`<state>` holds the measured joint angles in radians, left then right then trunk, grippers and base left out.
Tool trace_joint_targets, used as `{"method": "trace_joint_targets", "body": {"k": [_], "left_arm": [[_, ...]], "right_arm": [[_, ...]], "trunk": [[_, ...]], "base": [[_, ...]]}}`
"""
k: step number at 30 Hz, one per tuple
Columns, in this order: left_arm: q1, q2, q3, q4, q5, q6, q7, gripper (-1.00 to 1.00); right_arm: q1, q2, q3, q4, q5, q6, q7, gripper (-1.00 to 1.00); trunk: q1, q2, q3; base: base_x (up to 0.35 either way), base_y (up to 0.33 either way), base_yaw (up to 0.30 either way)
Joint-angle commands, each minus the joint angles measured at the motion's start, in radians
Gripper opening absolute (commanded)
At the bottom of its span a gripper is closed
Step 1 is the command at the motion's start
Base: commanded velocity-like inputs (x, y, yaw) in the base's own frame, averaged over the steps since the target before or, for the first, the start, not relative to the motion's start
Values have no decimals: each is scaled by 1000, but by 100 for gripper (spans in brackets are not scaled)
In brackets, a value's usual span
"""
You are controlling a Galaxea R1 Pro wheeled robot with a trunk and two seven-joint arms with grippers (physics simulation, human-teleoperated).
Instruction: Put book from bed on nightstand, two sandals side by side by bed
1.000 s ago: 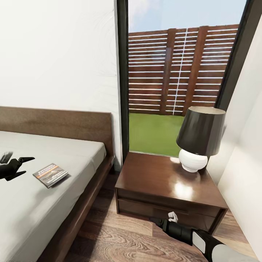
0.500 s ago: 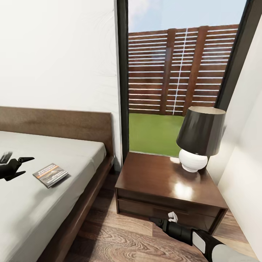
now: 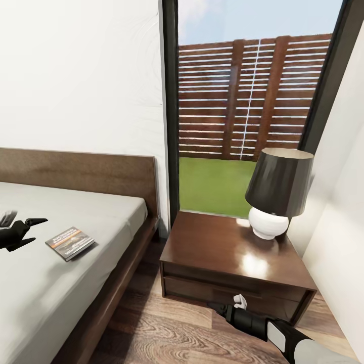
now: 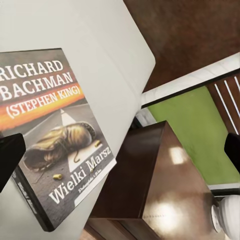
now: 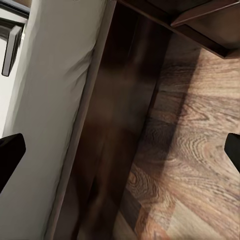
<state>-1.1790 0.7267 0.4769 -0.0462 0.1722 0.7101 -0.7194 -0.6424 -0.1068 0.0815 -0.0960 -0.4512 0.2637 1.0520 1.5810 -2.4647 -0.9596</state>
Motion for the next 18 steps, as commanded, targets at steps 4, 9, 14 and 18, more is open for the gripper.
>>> {"method": "trace_joint_targets", "body": {"k": [4,9,14,18], "left_arm": [[-1,0,-6,0,10,6,0,100],[-1,0,-7,0,10,6,1,100],[-1,0,-7,0,9,6,1,100],[-1,0,-7,0,9,6,1,100]], "right_arm": [[0,-1,8,-1,-10,8,2,100],[0,-1,8,-1,-10,8,2,100],[0,-1,8,-1,-10,8,2,100],[0,-1,7,-1,-10,7,2,100]], "trunk": [[0,0,-1],[0,0,-1],[0,0,-1],[0,0,-1]], "base": [[67,21,0],[118,81,0],[145,111,0],[153,97,0]]}}
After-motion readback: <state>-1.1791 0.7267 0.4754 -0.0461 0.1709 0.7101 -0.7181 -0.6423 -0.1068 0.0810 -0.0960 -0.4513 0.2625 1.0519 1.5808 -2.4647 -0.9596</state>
